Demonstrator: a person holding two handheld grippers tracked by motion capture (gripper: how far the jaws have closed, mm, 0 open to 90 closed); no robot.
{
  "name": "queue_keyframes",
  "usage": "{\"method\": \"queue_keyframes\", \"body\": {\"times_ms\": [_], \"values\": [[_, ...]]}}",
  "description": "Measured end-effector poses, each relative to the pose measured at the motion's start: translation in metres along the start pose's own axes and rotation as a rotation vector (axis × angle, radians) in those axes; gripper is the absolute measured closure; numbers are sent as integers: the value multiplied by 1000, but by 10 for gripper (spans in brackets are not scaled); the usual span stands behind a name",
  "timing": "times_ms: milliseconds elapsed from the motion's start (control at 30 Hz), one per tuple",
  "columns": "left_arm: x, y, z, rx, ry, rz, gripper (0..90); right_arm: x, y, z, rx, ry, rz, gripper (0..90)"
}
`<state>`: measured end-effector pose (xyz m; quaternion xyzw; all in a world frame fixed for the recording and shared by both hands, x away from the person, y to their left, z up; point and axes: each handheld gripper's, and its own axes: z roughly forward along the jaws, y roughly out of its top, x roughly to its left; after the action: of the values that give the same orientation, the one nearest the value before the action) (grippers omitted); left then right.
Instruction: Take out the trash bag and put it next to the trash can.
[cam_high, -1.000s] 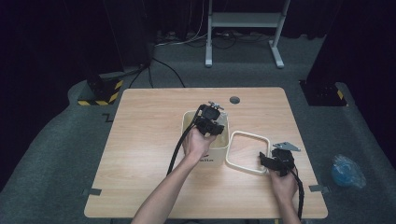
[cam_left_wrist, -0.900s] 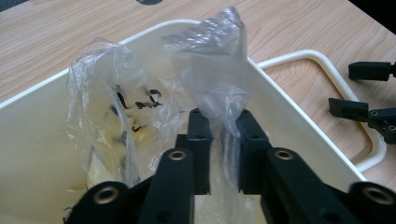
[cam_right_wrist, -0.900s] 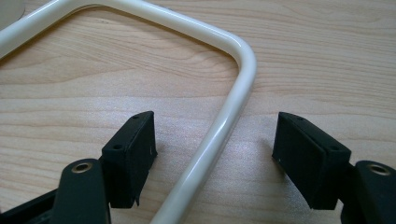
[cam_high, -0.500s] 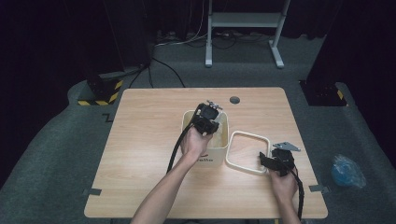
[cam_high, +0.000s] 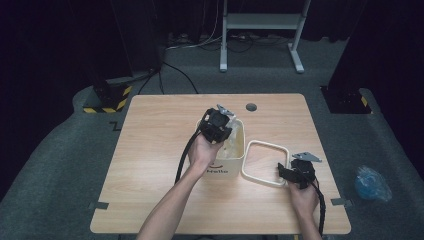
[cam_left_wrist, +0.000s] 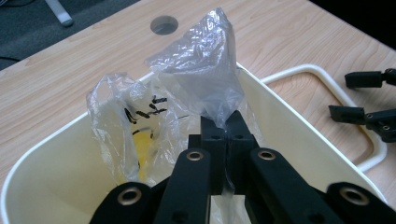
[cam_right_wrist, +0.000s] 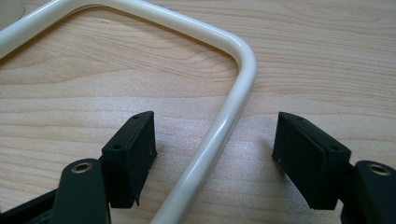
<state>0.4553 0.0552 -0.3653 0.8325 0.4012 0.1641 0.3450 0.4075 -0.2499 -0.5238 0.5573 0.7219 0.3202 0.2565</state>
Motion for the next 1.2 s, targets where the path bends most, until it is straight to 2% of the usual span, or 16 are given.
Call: {"method": "queue_keyframes", "body": {"times_ms": [600, 733, 1200], "values": [[14, -5, -22, -88, -27, -7, 892, 0, 0, 0, 0, 0, 0, 295], [14, -5, -25, -93, -31, -1, 892, 0, 0, 0, 0, 0, 0, 295], [23, -6, -42, -142, -50, -21, 892, 0, 0, 0, 0, 0, 0, 295]]}}
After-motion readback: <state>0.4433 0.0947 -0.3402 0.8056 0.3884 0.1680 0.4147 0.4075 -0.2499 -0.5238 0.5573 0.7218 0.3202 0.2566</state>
